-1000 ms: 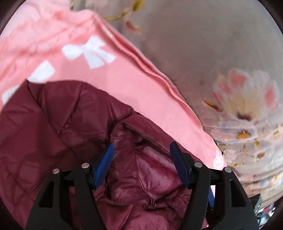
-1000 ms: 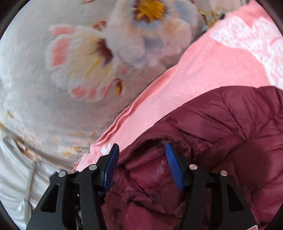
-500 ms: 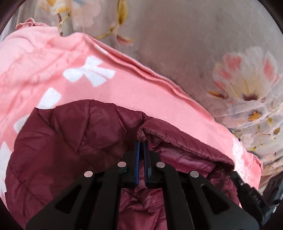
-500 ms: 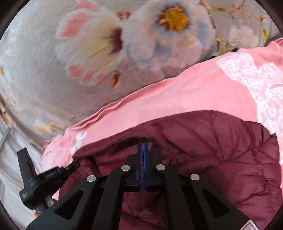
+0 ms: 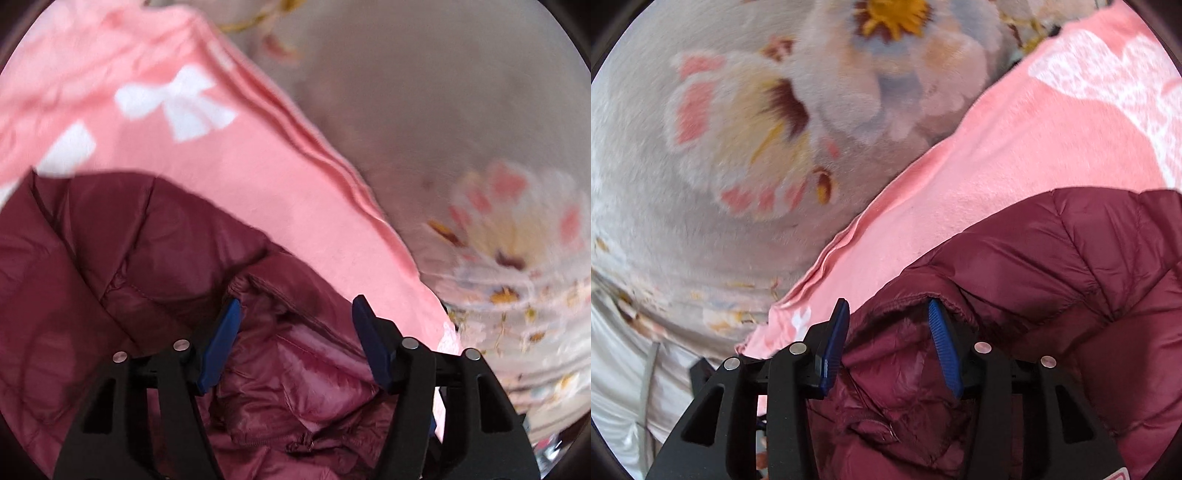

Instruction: Fold large clothes

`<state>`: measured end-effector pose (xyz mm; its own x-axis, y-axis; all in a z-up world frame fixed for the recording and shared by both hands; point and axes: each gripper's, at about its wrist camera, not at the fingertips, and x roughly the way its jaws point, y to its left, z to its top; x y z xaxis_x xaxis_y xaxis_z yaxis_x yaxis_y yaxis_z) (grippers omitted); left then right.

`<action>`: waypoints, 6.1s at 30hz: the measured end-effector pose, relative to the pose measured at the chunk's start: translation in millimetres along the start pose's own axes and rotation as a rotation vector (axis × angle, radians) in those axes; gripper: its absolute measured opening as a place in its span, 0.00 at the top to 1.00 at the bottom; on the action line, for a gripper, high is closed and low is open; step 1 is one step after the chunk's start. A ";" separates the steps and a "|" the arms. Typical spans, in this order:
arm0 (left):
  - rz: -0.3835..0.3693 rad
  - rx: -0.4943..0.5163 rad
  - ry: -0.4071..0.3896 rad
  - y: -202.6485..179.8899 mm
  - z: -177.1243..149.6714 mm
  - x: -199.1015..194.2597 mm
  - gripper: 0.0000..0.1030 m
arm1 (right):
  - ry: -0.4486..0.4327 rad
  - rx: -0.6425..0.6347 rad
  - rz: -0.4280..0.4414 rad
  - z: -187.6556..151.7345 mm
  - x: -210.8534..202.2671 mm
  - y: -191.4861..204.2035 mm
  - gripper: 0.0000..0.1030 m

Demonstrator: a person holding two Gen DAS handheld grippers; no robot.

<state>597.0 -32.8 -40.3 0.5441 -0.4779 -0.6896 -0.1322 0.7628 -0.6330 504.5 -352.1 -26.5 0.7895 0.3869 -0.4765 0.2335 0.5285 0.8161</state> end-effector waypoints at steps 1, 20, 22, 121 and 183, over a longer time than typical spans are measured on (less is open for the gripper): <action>0.013 0.000 0.002 2.7 0.4 3.0 0.64 | 0.002 -0.008 -0.007 -0.2 1.7 0.1 0.77; 0.188 0.325 0.003 0.1 -54.5 12.6 0.98 | 0.106 -0.442 -0.394 -35.9 27.6 10.1 0.98; 0.196 0.334 -0.001 1.6 -56.6 15.0 0.98 | 0.109 -0.460 -0.413 -38.1 32.2 8.3 0.98; 0.042 0.132 -0.054 216.1 -260.9 -339.9 0.97 | -0.049 -0.324 -0.327 -279.8 -377.6 -68.0 0.94; 0.374 0.411 -0.144 131.2 -229.9 -285.1 0.96 | -0.143 -0.372 -0.395 -218.6 -341.6 -31.9 0.96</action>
<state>234.1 103.5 -7.6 0.6332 -0.1005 -0.7674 -0.0204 0.9890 -0.1464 103.3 -335.9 38.7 0.7580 0.0127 -0.6522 0.3317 0.8534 0.4021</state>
